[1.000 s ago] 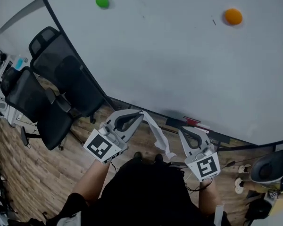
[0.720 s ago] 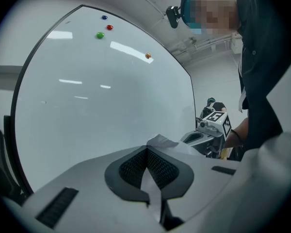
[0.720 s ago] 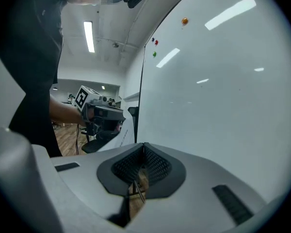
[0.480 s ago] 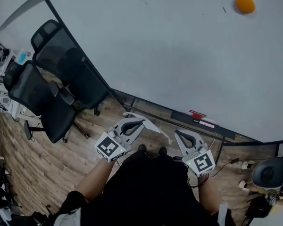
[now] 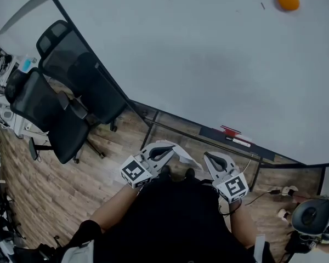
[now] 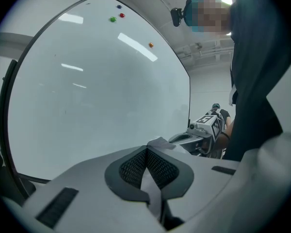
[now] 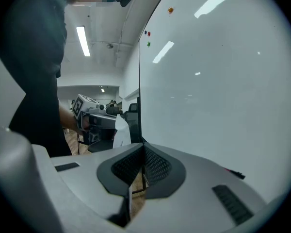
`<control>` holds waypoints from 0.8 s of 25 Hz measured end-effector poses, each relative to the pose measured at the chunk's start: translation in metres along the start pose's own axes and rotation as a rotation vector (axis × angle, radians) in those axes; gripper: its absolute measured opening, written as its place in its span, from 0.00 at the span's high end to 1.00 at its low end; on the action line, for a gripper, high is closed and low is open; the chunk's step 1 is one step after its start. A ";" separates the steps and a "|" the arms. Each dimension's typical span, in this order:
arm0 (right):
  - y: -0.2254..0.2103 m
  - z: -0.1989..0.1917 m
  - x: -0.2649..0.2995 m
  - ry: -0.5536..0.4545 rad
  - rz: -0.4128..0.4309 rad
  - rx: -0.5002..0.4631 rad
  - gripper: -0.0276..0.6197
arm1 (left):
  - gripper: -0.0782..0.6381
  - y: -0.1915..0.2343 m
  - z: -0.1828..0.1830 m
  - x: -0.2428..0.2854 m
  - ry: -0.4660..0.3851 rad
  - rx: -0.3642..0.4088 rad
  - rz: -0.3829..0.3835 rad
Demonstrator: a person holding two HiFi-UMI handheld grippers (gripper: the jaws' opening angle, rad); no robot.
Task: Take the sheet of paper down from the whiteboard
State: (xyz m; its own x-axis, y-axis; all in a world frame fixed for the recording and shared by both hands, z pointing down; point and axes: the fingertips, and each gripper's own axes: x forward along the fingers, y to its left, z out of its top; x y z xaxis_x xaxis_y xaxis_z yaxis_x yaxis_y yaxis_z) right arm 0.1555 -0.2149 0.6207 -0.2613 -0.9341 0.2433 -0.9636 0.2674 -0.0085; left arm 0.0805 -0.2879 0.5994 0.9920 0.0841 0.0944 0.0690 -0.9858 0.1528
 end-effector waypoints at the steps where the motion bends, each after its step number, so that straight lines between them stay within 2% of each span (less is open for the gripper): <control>1: 0.001 0.000 0.000 -0.002 0.002 0.000 0.93 | 0.88 -0.003 0.000 0.001 -0.004 0.003 -0.005; 20: -0.001 0.006 -0.001 -0.017 0.004 -0.015 0.93 | 0.88 -0.012 0.003 0.005 -0.006 -0.006 -0.022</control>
State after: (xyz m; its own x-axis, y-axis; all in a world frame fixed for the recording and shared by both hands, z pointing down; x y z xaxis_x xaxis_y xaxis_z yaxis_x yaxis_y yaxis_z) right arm 0.1564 -0.2155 0.6141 -0.2665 -0.9367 0.2269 -0.9615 0.2747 0.0047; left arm 0.0849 -0.2758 0.5955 0.9908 0.1047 0.0854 0.0900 -0.9829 0.1609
